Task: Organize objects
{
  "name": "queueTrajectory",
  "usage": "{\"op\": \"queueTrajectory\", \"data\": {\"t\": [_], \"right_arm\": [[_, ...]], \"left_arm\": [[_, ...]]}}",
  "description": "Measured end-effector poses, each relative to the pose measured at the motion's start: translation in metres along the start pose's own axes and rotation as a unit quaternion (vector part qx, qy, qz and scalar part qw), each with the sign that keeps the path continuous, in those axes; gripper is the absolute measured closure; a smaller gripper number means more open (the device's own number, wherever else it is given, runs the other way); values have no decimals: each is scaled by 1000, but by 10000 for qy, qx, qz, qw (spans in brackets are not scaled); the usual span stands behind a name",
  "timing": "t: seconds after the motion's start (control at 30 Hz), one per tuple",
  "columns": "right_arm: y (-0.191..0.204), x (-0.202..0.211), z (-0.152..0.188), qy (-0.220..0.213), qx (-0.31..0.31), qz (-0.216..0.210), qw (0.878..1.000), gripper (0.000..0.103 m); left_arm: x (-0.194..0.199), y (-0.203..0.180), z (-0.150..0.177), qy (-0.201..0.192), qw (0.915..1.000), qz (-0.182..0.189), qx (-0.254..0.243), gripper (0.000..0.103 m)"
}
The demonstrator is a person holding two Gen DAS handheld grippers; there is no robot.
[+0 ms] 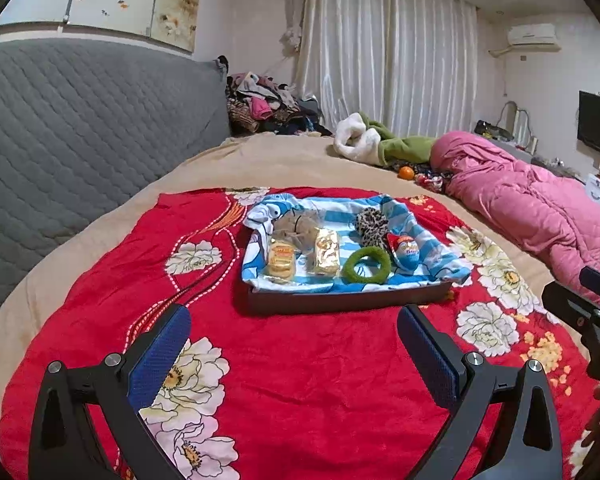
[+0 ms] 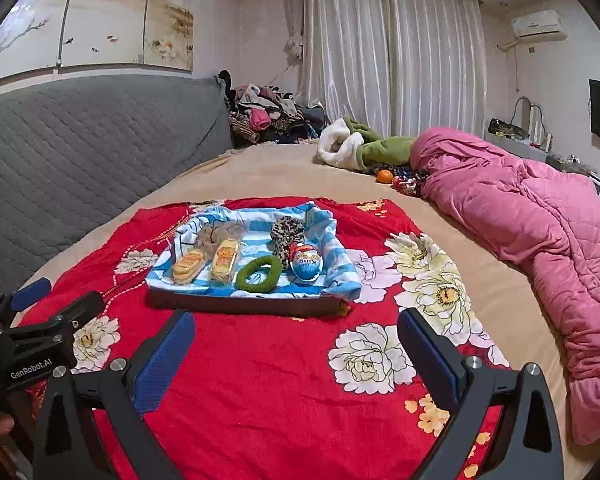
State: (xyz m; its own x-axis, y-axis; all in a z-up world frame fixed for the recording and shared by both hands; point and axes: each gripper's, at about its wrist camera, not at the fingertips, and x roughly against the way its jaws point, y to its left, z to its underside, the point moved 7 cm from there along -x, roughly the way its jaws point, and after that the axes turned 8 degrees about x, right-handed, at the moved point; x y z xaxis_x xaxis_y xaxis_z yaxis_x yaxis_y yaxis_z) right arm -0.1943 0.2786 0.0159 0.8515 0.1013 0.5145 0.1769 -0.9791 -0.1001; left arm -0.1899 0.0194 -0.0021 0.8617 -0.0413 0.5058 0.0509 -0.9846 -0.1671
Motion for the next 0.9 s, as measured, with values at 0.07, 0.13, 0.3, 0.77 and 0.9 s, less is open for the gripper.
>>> {"op": "queueTrajectory", "data": {"t": [0.07, 0.13, 0.3, 0.77, 0.9], "right_arm": [[-1, -2, 2, 28, -9, -8, 10000, 1], [-2, -4, 3, 47, -12, 6, 10000, 1], [-4, -5, 7, 72, -19, -4, 10000, 1], [0, -13, 19, 203, 4, -31, 9998, 1], [0, -14, 20, 257, -3, -29, 9997, 1]], "left_arm": [[-1, 1, 2, -2, 10000, -21, -3, 0], [-4, 1, 4, 44, 10000, -17, 2, 0], [-7, 2, 9, 87, 10000, -17, 6, 0], [-12, 3, 20, 188, 9998, -70, -19, 0], [-14, 5, 22, 266, 9996, -70, -12, 0]]}}
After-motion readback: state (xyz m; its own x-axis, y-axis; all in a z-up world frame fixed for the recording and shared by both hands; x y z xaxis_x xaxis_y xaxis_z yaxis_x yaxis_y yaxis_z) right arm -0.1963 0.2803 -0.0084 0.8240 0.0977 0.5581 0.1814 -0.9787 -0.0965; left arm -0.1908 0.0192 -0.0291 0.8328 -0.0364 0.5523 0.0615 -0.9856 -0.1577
